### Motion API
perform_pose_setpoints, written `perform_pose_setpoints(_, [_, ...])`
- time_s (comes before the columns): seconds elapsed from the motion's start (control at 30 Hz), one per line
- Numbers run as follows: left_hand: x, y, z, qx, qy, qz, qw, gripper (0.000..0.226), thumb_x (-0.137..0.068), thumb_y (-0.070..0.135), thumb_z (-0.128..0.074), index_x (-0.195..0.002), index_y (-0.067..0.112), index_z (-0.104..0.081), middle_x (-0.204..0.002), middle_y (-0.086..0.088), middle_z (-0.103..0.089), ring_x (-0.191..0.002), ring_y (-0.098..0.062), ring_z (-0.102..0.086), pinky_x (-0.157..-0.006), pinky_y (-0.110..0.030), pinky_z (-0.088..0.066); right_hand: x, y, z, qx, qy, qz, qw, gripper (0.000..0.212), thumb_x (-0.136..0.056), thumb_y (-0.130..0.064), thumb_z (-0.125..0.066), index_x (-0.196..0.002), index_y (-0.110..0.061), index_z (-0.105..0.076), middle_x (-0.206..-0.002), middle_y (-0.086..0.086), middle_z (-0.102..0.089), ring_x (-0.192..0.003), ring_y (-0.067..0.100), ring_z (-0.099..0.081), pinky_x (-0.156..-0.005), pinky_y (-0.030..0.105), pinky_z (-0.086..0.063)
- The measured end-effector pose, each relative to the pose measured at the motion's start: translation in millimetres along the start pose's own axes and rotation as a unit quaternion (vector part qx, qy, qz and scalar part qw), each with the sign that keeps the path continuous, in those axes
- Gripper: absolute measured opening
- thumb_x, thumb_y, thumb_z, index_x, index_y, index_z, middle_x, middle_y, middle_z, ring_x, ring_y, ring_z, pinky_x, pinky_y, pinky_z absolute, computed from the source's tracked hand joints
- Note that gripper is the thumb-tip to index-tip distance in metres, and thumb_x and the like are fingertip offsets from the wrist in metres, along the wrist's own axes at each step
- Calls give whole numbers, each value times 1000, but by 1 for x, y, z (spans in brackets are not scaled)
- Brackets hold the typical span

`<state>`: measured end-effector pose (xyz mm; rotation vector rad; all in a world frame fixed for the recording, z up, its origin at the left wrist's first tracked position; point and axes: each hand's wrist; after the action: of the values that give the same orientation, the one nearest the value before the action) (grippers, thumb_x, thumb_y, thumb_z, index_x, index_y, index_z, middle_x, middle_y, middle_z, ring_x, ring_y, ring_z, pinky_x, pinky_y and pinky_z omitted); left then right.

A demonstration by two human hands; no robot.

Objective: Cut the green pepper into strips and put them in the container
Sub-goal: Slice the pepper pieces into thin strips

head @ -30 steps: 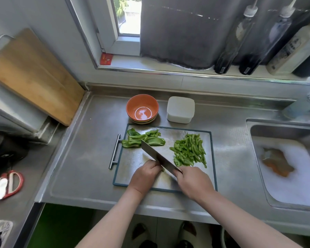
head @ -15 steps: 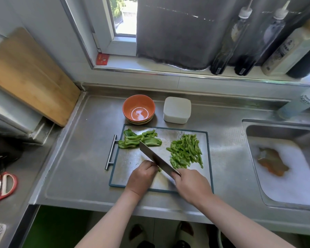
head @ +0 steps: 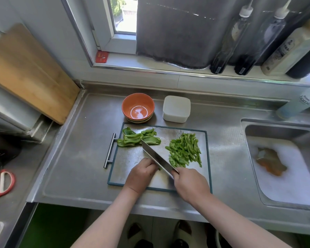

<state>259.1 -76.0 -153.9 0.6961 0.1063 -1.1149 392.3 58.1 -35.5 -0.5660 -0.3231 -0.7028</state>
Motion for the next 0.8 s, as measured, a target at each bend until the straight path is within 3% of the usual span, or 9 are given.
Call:
perform_pose_setpoints(0.13, [-1,-5,-1,-16,-12,-18,1000,15,-91,13,-58,-84,8,-70,-88,-6,-65,-78,-24,-61,-56,-36,-53,-1,1,0,2,-11,0,1000,37,-104,-42,-38,-74,-25,-51,-74,-7,-56,-72,21,-51,-63,33,-36])
perform_pose_setpoints(0.33, [-2,-5,-1,-23,-9,-43,999,6,-85,4,-68,-86,10,-70,-88,-7,-66,-80,-23,-61,-66,-33,-53,3,0,1,9,12,13,1000,36,-104,-40,-37,-73,-25,-49,-68,-5,-55,-62,14,-46,-51,30,-28])
perform_pose_setpoints(0.63, [-4,-1,0,-23,4,-38,999,17,-77,-2,-78,-84,9,-68,-85,-7,-64,-78,-22,-57,-62,-31,-49,7,-3,1,19,5,5,1000,33,-104,-39,-37,-78,-25,-50,-74,-5,-54,-72,23,-47,-60,35,-32])
perform_pose_setpoints(0.8, [-4,-2,0,-21,-5,-33,999,17,-76,-3,-79,-82,8,-69,-85,-7,-64,-77,-22,-59,-60,-32,-51,8,-1,5,5,3,-1,1000,34,-104,-39,-36,-78,-25,-53,-73,-7,-54,-63,11,-44,-58,33,-32])
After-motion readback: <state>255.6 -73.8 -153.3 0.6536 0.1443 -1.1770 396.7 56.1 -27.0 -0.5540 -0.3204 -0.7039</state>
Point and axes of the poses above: each hand's wrist, its own x-axis away from the middle knuckle, its own z-axis out of the back of the hand, y = z × x
